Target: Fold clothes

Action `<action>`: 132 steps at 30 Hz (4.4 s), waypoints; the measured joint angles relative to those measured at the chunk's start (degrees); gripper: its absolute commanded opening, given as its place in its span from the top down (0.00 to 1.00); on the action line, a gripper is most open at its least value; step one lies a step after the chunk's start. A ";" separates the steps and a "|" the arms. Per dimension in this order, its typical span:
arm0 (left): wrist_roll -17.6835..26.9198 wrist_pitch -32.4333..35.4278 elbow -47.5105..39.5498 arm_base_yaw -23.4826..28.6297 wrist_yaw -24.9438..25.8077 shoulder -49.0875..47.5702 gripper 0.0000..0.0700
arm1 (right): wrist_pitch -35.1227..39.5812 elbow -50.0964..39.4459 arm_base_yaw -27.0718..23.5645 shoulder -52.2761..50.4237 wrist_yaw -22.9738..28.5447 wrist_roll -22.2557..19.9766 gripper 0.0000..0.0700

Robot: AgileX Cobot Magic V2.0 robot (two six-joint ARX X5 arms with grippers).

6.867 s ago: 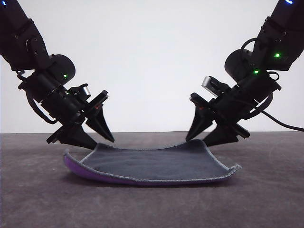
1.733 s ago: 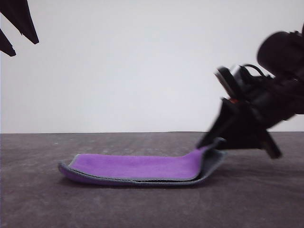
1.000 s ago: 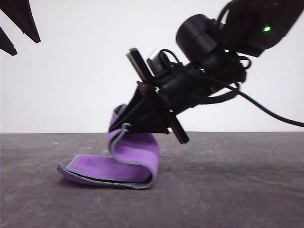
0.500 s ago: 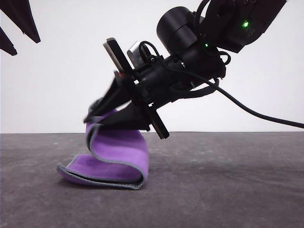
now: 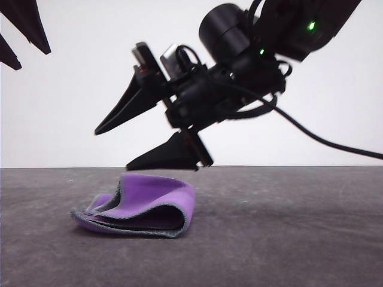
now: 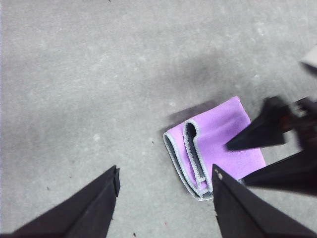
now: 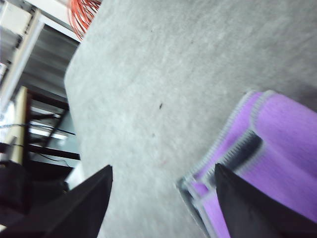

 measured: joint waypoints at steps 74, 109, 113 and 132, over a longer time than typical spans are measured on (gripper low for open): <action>-1.74 23.09 -23.53 5.05 -0.01 -19.92 0.98 | -50.17 0.02 -25.47 -51.29 34.36 -30.52 0.99; -11.54 43.04 -68.78 5.20 -17.94 -69.24 0.98 | -50.02 0.02 -25.47 -51.22 34.36 -30.53 0.99; -11.66 43.04 -68.78 5.20 -17.94 -69.22 0.98 | -50.02 0.02 -25.47 -51.22 34.36 -30.52 0.99; -11.66 43.04 -68.78 5.20 -17.94 -69.22 0.98 | -47.96 -0.37 -25.80 -51.66 34.85 -31.42 0.99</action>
